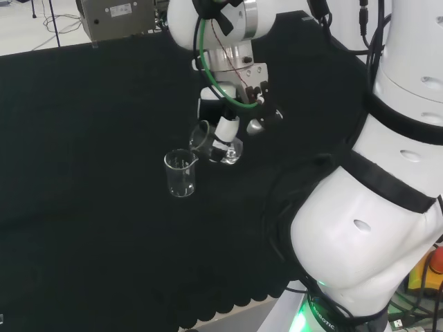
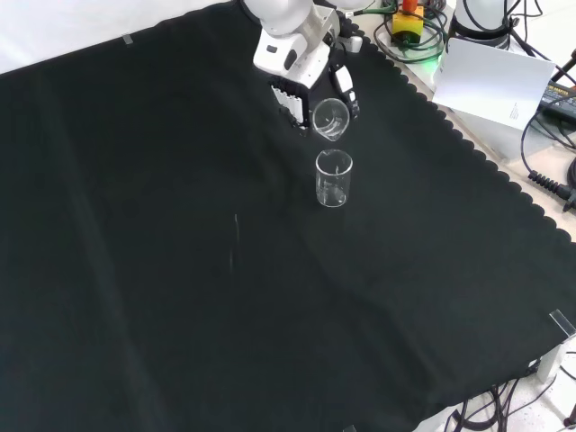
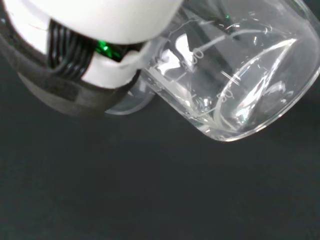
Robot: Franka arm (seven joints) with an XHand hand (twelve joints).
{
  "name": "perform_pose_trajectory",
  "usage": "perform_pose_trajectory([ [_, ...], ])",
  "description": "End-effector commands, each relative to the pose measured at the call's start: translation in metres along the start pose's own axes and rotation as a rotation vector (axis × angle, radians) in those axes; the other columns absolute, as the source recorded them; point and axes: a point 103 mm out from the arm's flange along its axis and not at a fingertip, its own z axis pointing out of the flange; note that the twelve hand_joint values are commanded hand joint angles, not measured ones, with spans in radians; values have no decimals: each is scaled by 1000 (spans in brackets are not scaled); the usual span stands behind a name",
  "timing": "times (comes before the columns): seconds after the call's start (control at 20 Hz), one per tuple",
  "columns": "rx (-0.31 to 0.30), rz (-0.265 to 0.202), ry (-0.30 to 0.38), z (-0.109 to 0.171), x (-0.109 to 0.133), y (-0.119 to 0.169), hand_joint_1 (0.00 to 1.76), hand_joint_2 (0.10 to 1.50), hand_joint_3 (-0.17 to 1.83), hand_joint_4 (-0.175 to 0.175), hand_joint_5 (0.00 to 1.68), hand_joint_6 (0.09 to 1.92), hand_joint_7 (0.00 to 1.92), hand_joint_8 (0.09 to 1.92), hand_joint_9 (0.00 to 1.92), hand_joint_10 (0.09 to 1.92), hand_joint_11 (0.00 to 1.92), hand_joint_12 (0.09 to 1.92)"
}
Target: Pour the water from the handheld beaker into the one on the table.
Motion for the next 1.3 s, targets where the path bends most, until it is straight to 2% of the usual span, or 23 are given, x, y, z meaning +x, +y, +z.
perform_pose_trajectory([
  [0.05,77,102,-57,12,-16,-4,1314,665,609,-175,1297,578,1355,544,1754,87,1386,607],
  [0.45,74,102,-61,7,-10,-2,1314,665,611,-175,1292,588,1351,553,1755,87,1385,607],
  [0.85,56,86,-36,-4,0,1,1314,665,614,-175,1288,596,1347,562,1754,87,1384,608],
  [1.3,88,82,-92,-8,20,9,1313,665,617,-175,1284,604,1342,571,1754,87,1381,607],
])
